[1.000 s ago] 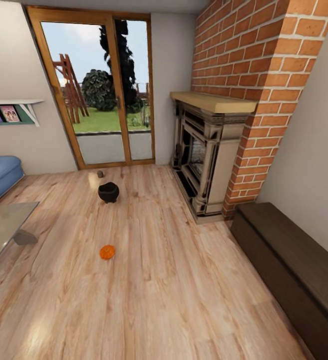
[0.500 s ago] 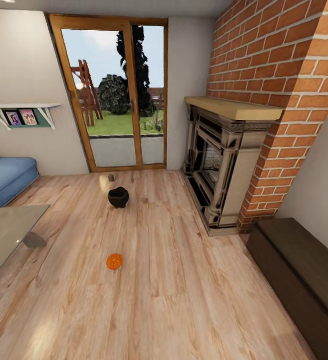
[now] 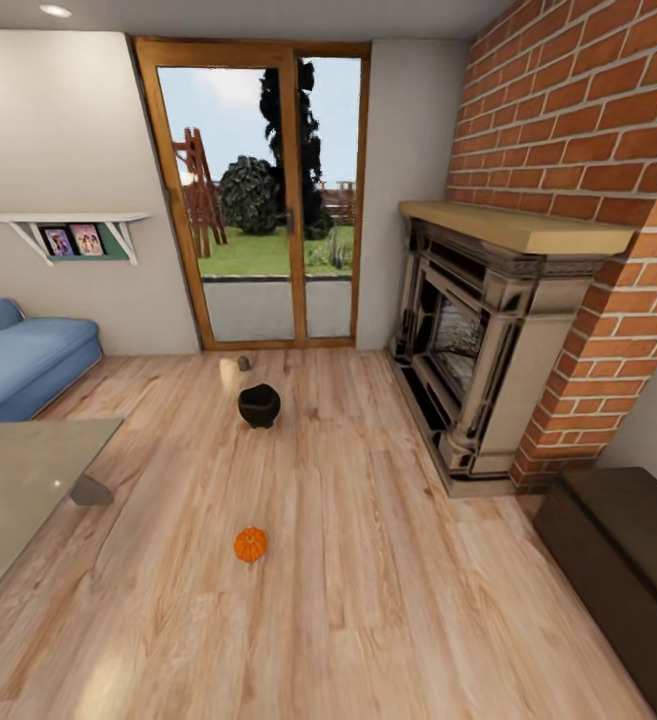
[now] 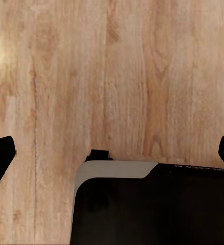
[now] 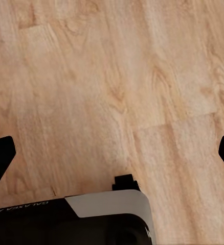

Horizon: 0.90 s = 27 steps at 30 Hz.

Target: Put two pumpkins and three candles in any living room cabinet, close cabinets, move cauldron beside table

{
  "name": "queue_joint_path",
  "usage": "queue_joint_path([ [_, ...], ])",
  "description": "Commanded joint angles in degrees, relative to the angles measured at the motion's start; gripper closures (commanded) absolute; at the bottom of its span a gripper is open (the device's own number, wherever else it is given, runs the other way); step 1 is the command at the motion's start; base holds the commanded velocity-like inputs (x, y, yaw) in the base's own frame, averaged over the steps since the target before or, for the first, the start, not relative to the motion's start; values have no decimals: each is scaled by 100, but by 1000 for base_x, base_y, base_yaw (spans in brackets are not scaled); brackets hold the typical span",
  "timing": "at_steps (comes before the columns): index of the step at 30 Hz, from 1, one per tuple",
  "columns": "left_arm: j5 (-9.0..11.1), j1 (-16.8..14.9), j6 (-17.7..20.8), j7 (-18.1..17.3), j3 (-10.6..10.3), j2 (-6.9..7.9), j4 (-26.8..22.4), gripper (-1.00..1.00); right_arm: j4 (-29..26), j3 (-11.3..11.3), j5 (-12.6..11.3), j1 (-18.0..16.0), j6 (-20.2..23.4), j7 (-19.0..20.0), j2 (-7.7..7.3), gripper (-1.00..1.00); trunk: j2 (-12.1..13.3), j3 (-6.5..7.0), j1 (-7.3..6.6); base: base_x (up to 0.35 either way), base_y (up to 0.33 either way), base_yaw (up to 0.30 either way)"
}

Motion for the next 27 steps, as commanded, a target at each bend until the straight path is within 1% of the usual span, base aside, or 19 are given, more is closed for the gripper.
queue_joint_path([
  [1,60,-1,-17,46,-43,6,-5,-100,-2,58,-53,-1,-21,-38,-7,-100,-6,-6,4,264,205,10],
  [3,60,-2,-17,46,-43,6,-5,-100,-2,99,-52,-1,-21,-38,-7,-100,-6,-5,4,264,202,7],
  [6,60,-1,-17,46,-44,6,-5,-100,-2,256,-58,0,-21,-44,-8,-100,-6,-5,4,264,197,3],
  [11,67,0,-17,46,-46,6,-5,-100,-11,348,-77,0,-18,-58,-8,-100,-6,-4,4,253,194,1],
  [16,62,0,-17,46,-47,6,-5,-100,-11,357,-78,0,-13,-92,-8,-100,-6,-4,4,205,121,0],
  [27,61,-2,-17,46,-47,6,-5,-100,-11,355,-80,-1,-13,-100,-8,-100,-6,-4,4,155,13,0],
])
